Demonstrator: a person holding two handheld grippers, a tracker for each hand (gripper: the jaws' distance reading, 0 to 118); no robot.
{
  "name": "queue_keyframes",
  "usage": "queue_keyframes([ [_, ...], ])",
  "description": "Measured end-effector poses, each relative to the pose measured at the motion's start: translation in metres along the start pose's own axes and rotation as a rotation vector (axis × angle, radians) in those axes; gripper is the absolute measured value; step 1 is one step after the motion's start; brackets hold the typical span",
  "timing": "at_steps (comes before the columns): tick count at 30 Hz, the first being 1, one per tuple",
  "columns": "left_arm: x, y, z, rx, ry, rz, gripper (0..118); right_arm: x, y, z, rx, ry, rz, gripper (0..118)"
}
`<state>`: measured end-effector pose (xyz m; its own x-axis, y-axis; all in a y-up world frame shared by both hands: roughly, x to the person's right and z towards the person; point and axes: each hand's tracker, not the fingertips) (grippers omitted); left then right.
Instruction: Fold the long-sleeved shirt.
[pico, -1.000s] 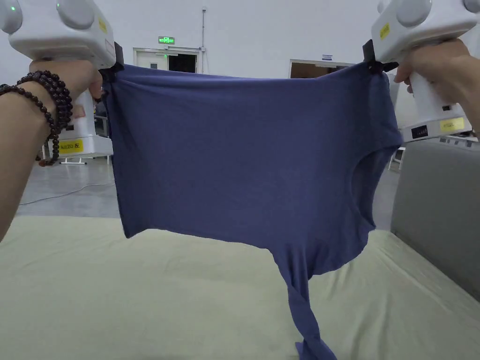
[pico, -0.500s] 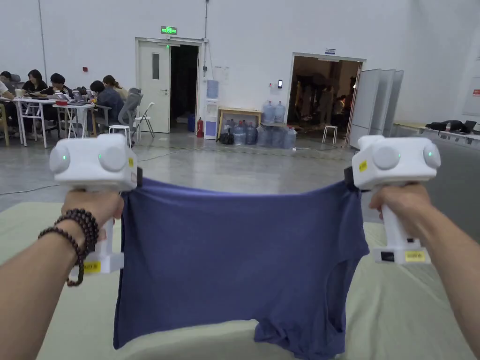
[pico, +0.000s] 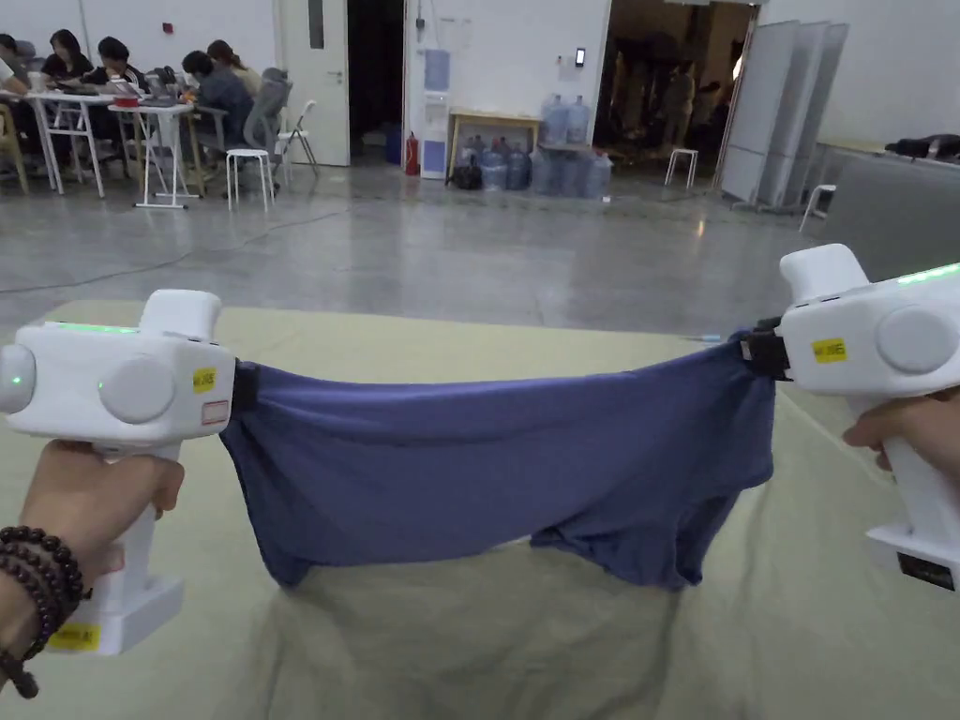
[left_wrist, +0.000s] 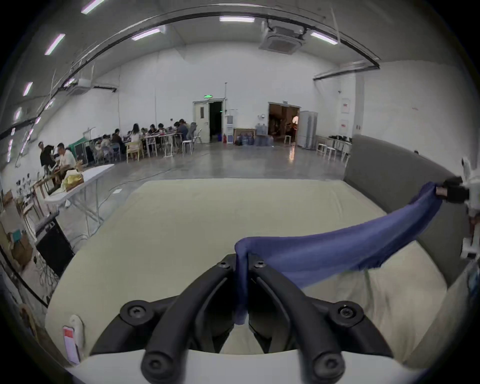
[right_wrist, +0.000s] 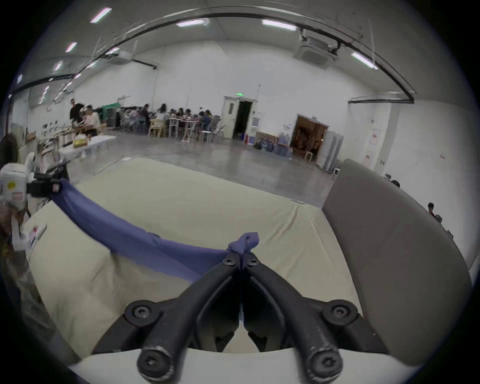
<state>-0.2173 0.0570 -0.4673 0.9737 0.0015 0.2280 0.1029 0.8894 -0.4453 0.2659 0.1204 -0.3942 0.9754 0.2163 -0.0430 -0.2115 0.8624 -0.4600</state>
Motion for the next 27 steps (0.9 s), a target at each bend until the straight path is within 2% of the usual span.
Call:
queue_keyframes([
  [4, 0.004, -0.082, 0.055, -0.059, 0.022, -0.002, 1, -0.023, -0.077, 0.046, -0.1, 0.106, 0.012, 0],
  [6, 0.004, -0.128, 0.077, -0.144, -0.011, 0.024, 1, -0.037, -0.125, 0.064, -0.196, 0.186, 0.028, 0],
  [8, 0.004, -0.17, 0.089, -0.231, -0.03, 0.03, 1, -0.049, -0.17, 0.071, -0.3, 0.219, 0.04, 0],
  [15, -0.002, -0.285, 0.101, -0.525, -0.044, 0.009, 1, -0.092, -0.297, 0.063, -0.72, 0.425, 0.18, 0],
  [18, -0.001, -0.309, 0.103, -0.595, -0.023, -0.054, 1, -0.109, -0.321, 0.057, -0.825, 0.441, 0.265, 0],
  [23, -0.007, -0.321, 0.103, -0.605, -0.035, -0.013, 1, -0.113, -0.335, 0.055, -0.862, 0.452, 0.255, 0],
  [24, -0.006, -0.317, 0.107, -0.596, -0.036, -0.008, 3, -0.112, -0.333, 0.056, -0.863, 0.444, 0.255, 5],
  [25, -0.007, -0.313, 0.109, -0.565, -0.034, 0.007, 20, -0.11, -0.328, 0.057, -0.825, 0.421, 0.246, 25],
  [26, -0.01, -0.306, 0.112, -0.525, -0.024, 0.02, 60, -0.106, -0.322, 0.06, -0.771, 0.407, 0.224, 59],
  [27, -0.011, -0.299, 0.114, -0.52, -0.032, 0.026, 105, -0.101, -0.316, 0.066, -0.736, 0.386, 0.209, 93],
])
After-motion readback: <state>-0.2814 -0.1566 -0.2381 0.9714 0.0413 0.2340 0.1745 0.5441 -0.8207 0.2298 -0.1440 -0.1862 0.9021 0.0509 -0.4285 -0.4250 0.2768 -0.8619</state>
